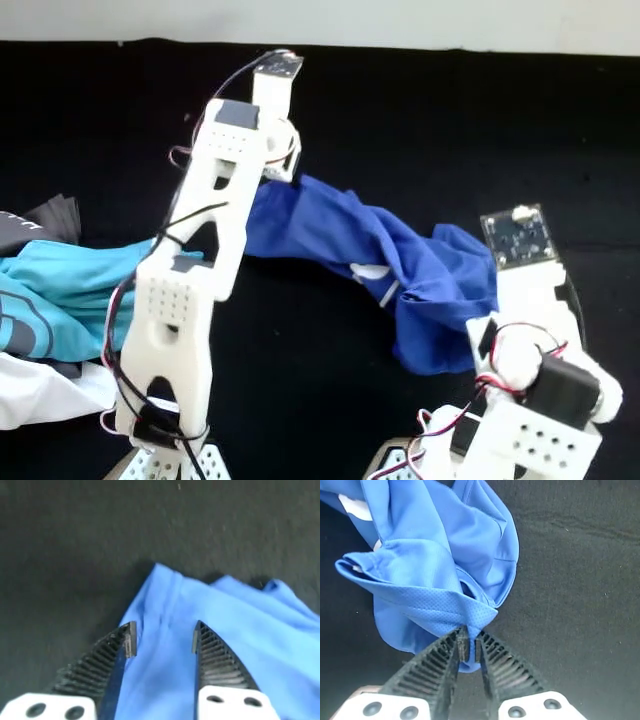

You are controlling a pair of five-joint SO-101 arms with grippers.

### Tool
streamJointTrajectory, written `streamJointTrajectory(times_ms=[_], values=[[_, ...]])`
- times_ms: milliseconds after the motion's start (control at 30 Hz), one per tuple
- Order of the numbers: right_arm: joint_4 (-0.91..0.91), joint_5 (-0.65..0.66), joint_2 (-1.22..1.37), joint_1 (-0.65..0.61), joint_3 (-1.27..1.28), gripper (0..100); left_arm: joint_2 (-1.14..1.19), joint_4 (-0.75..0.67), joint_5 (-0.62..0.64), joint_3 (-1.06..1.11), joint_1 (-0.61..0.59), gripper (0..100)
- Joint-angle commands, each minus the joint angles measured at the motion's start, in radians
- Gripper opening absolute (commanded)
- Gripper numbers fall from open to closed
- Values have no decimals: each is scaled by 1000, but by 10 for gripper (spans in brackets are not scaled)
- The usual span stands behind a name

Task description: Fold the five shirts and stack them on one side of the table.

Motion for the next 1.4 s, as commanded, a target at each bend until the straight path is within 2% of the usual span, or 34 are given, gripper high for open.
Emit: streamJointTrajectory(times_ms=[0,100,200,233,333,367,533,733,933,1167,1367], values=[[5,12,-38,13,13,5,128,-9,6,-208,4,193],[19,12,-44,13,15,5,252,15,6,-341,2,193],[19,11,-44,15,16,5,314,121,6,-478,13,184],[16,9,-44,15,16,5,325,160,6,-521,19,161],[13,9,-41,15,16,5,341,258,6,-633,24,0],[10,9,-41,15,16,5,343,290,6,-665,24,23],[-7,-14,-42,15,16,5,335,443,5,-834,15,8],[-165,-110,-36,8,16,5,148,499,6,-742,-50,8],[-331,-126,143,15,-74,5,-222,502,3,-489,-131,8],[-364,-226,507,7,-575,5,-664,499,0,-90,-145,8],[-358,-270,739,-10,-1007,5,-811,497,0,-47,-137,8]])
